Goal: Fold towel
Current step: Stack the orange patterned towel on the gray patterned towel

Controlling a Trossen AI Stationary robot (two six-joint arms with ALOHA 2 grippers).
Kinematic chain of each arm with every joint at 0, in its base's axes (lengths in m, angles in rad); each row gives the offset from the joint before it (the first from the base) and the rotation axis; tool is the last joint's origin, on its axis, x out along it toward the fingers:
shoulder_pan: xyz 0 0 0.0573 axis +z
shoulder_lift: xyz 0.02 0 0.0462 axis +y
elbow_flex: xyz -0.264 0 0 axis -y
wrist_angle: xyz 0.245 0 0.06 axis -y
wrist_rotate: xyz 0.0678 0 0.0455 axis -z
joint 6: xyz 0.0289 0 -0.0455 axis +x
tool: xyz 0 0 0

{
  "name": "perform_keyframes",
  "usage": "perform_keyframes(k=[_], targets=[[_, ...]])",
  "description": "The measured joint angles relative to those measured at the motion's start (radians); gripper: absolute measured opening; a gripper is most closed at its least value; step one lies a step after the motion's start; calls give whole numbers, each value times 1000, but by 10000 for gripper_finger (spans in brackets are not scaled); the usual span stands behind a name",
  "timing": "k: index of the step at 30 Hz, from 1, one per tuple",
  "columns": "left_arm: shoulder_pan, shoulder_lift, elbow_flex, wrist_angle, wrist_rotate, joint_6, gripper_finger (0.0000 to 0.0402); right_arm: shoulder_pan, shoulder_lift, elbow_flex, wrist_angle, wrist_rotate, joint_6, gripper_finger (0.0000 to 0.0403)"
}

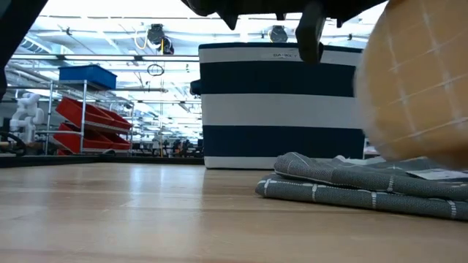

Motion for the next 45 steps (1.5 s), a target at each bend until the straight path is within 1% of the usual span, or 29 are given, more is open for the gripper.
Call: perform_keyframes(k=[4,7,13,15,19,21,23,27,29,31,33,41,45], targets=[[9,0,0,17,-22,-28,38,-25,18,1,17,-14,-33,0],[22,0,0,15,-36,-56,49,-48,40,1,1,-53,-49,0],[30,1,0,18,-80,-73,59,-86,85,1,-8,-75,-97,0],[28,1,0,19,-143,-84,59,-100,94,1,-11,-75,-101,0],[15,-2,0,16,-369,-85,59,-118,112,1,-11,-73,-131,0],[9,-16,-1,11,-441,-86,59,-125,116,1,-8,-72,-146,0],[-3,-49,-2,-2,-471,-89,59,-126,117,1,0,-72,-168,0],[-28,-126,-1,-42,-478,-96,59,-128,117,1,46,-71,-245,0],[-37,-161,-1,-47,-504,-111,59,-128,117,1,80,-71,-290,4],[-48,-205,-1,-52,-545,-115,59,-130,118,1,106,-67,-328,15],[-56,-249,-1,-50,-585,-117,59,-133,122,1,124,-45,-352,35],[-94,-390,0,-78,-739,-215,59,-148,158,1,132,-38,-357,146],[-106,-422,0,-133,-806,-223,59,-147,178,1,199,-43,-376,184]])
